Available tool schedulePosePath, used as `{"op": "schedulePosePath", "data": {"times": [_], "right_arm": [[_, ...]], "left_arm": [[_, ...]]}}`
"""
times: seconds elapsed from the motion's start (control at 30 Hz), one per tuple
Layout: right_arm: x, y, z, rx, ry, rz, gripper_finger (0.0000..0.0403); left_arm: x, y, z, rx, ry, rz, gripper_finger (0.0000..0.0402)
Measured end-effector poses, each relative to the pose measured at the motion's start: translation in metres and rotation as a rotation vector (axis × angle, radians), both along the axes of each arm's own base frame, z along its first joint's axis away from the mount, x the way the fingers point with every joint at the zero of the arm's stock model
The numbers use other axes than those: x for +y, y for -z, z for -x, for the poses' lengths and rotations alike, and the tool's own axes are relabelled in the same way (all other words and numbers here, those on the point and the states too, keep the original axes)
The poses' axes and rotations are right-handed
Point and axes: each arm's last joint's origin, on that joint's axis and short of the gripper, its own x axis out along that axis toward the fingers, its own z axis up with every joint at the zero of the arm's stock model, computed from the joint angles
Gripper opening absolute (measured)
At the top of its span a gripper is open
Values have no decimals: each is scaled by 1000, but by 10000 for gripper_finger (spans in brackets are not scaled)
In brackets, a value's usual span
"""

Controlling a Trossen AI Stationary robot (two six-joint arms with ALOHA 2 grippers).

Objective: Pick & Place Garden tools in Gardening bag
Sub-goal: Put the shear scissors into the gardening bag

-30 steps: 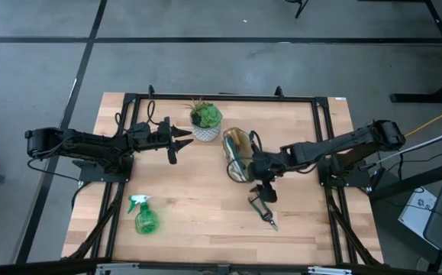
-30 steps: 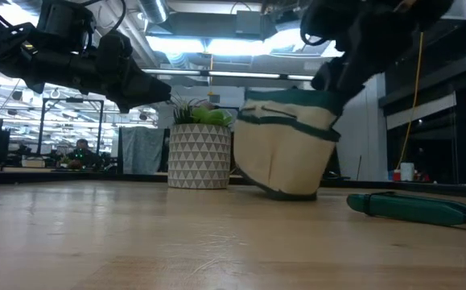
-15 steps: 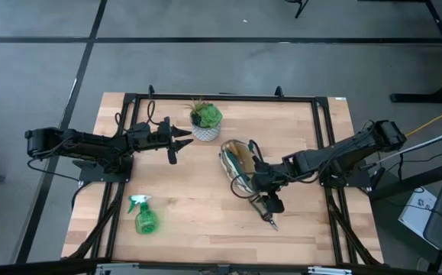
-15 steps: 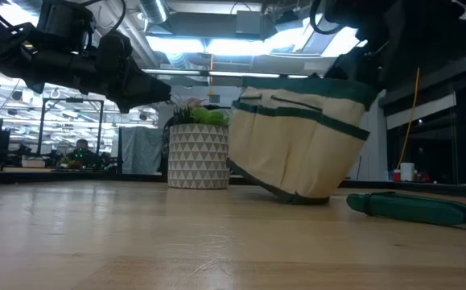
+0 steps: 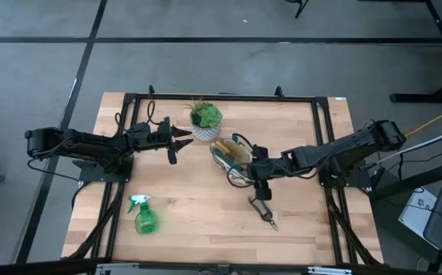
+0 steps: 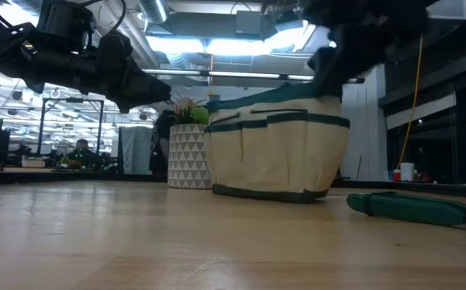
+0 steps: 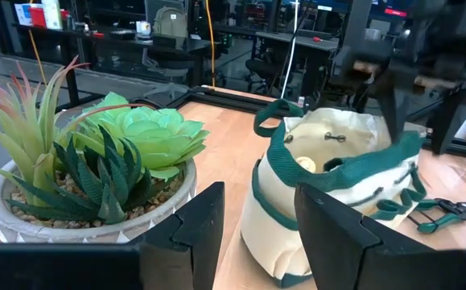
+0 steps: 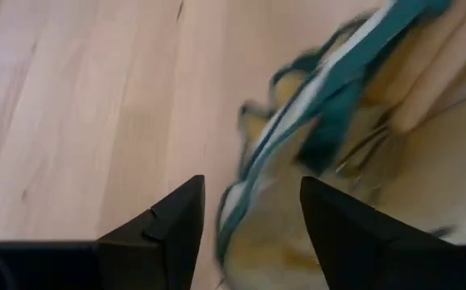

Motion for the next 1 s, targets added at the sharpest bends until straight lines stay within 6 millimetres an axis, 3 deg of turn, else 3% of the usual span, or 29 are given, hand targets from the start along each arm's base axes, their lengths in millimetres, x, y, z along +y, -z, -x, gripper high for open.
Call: {"op": "schedulePosePath", "data": {"times": [0.2, 0.4, 0.63, 1.0], "right_arm": [[15, -15, 10, 24, -46, 30, 209], [36, -25, 47, 90, -22, -59, 208], [63, -42, 77, -12, 51, -138, 208], [84, -44, 93, -7, 139, -292, 208]], "left_arm": [[0, 0, 0, 0, 0, 0, 148], [0, 0, 0, -2, 0, -1, 148], [0, 0, 0, -1, 0, 0, 148], [0, 0, 0, -1, 0, 0, 148]]}}
